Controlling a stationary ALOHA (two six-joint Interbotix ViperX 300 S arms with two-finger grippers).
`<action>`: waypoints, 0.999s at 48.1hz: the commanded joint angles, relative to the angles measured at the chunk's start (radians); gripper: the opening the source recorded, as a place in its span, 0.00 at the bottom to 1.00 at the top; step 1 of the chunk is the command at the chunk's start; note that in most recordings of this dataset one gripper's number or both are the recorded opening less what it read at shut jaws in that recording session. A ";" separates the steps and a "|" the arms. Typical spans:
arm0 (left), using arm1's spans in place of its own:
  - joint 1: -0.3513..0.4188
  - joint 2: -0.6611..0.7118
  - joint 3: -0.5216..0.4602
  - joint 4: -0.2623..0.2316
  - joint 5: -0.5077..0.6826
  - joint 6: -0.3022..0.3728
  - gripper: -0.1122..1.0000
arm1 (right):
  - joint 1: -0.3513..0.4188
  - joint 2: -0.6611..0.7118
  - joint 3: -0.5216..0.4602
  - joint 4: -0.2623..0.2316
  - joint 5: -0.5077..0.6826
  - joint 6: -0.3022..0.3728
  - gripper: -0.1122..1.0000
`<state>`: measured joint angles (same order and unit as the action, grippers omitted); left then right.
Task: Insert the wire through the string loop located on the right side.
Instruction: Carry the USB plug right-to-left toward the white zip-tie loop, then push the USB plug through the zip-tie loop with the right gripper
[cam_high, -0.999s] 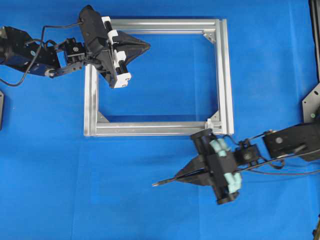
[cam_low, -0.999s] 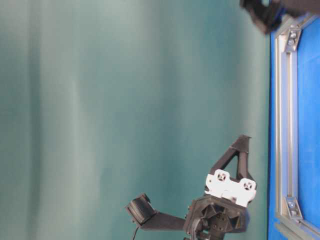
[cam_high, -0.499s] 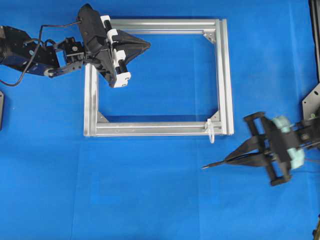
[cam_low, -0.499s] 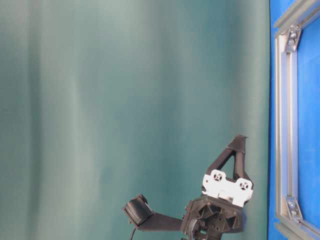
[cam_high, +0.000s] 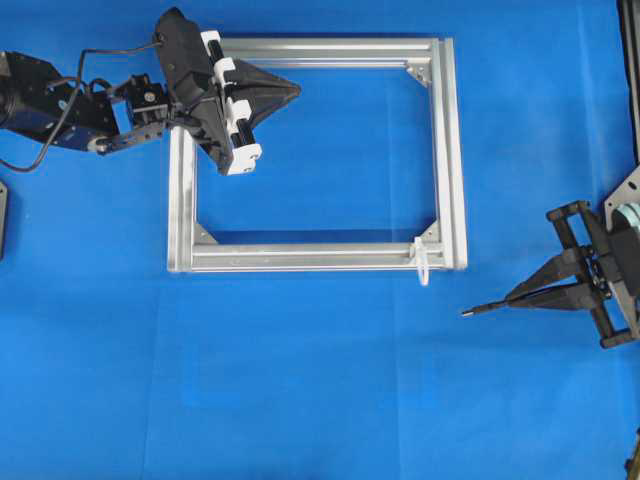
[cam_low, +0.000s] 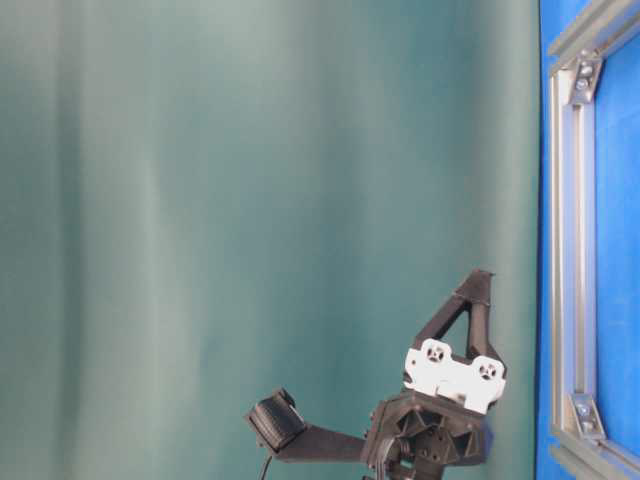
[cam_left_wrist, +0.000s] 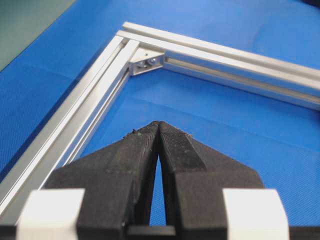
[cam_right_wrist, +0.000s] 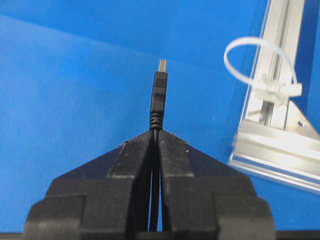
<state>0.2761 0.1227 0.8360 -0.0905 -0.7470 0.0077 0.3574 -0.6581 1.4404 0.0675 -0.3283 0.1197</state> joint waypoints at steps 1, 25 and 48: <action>0.000 -0.034 -0.017 0.002 -0.005 -0.002 0.10 | -0.011 0.000 -0.009 0.003 -0.003 0.000 0.07; 0.000 -0.037 -0.017 0.002 -0.005 -0.003 0.10 | -0.175 0.083 -0.011 0.003 -0.058 -0.003 0.07; -0.002 -0.044 -0.015 0.002 -0.005 -0.003 0.10 | -0.218 0.121 -0.014 0.003 -0.101 -0.005 0.07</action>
<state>0.2761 0.1089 0.8360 -0.0905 -0.7470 0.0061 0.1411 -0.5369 1.4404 0.0675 -0.4157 0.1166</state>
